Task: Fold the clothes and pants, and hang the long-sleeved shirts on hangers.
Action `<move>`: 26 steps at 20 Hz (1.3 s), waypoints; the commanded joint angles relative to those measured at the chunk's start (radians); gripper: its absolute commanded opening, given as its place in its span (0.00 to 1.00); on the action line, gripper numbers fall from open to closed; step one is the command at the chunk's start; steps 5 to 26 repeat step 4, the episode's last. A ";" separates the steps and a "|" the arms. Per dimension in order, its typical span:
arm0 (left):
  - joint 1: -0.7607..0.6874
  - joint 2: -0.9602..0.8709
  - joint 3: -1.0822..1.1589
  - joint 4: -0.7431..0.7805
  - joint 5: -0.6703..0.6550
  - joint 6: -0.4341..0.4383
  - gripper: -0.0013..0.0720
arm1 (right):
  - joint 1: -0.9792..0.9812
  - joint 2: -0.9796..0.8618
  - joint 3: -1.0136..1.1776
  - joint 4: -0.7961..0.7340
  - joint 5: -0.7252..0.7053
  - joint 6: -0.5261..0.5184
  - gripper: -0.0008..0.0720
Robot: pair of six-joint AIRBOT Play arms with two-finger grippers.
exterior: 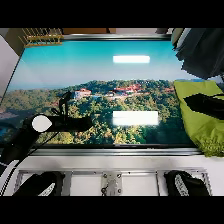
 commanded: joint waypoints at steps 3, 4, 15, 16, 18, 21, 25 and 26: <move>0.000 0.000 0.001 0.000 0.001 0.000 0.03 | 0.001 0.001 0.000 0.001 0.002 0.000 0.05; 0.000 0.000 0.001 0.000 0.000 0.000 0.03 | 0.001 0.001 0.000 0.001 0.002 0.000 0.05; 0.000 0.000 0.001 0.000 0.000 0.000 0.03 | 0.001 0.001 0.000 0.001 0.002 0.000 0.05; 0.000 0.000 0.001 0.000 0.000 0.000 0.03 | 0.001 0.001 0.000 0.001 0.002 0.000 0.05; 0.000 0.000 0.001 0.000 0.000 0.000 0.03 | 0.001 0.001 0.000 0.001 0.002 0.000 0.05; 0.000 0.000 0.001 0.000 0.000 0.000 0.03 | 0.001 0.001 0.000 0.001 0.002 0.000 0.05; 0.000 0.000 0.001 0.000 0.000 0.000 0.03 | 0.001 0.001 0.000 0.001 0.002 0.000 0.05; 0.000 0.000 0.001 0.000 0.000 0.000 0.03 | 0.001 0.001 0.000 0.001 0.002 0.000 0.05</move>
